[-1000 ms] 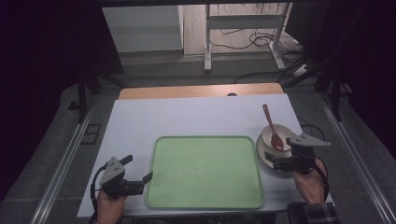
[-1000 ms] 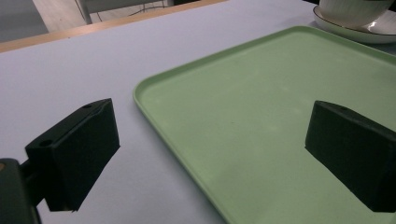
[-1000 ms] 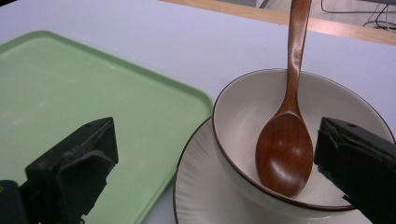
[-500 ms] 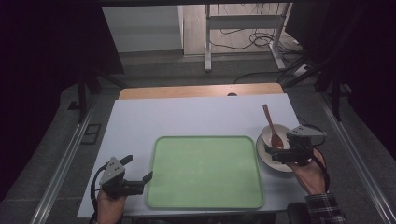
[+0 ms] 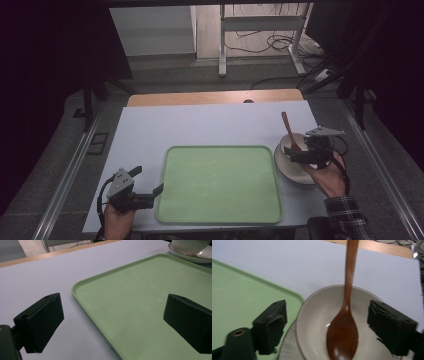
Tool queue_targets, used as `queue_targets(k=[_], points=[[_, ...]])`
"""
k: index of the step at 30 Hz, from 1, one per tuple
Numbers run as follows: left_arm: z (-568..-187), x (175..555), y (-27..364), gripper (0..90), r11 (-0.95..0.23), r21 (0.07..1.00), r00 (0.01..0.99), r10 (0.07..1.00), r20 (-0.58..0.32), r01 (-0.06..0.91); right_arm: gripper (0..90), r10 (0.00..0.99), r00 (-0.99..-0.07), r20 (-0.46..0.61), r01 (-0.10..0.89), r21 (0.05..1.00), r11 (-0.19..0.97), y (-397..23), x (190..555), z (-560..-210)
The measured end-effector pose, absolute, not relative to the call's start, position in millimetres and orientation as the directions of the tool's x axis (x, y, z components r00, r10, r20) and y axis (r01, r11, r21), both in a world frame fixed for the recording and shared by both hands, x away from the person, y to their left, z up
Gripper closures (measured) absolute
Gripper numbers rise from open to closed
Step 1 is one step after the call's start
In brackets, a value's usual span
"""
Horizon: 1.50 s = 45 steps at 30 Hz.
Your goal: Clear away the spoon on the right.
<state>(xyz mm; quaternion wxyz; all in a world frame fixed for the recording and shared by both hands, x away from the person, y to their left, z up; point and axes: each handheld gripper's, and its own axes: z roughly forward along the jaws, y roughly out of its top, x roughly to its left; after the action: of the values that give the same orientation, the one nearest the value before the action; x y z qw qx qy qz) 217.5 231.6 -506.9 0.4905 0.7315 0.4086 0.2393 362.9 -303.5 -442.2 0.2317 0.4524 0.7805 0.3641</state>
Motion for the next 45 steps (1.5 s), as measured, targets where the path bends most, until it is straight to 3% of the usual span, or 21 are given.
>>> queue_targets(k=[13,19,45], points=[[-506.9,217.6,231.6,2.5,-0.187,0.913,0.550,0.833,-0.049,0.364,54.5,0.885,-0.462,-0.058,0.604,0.710,0.362,-305.6,394.1,-436.2],[-506.8,217.5,232.0,2.6,-0.186,0.913,0.550,0.834,-0.049,0.363,65.4,0.881,-0.465,-0.088,0.622,0.675,0.396,-300.1,407.7,-436.1],[-506.5,217.2,232.2,2.6,-0.186,0.913,0.548,0.835,-0.047,0.362,82.7,0.893,-0.431,-0.128,0.676,0.609,0.414,-288.4,424.6,-449.5]])
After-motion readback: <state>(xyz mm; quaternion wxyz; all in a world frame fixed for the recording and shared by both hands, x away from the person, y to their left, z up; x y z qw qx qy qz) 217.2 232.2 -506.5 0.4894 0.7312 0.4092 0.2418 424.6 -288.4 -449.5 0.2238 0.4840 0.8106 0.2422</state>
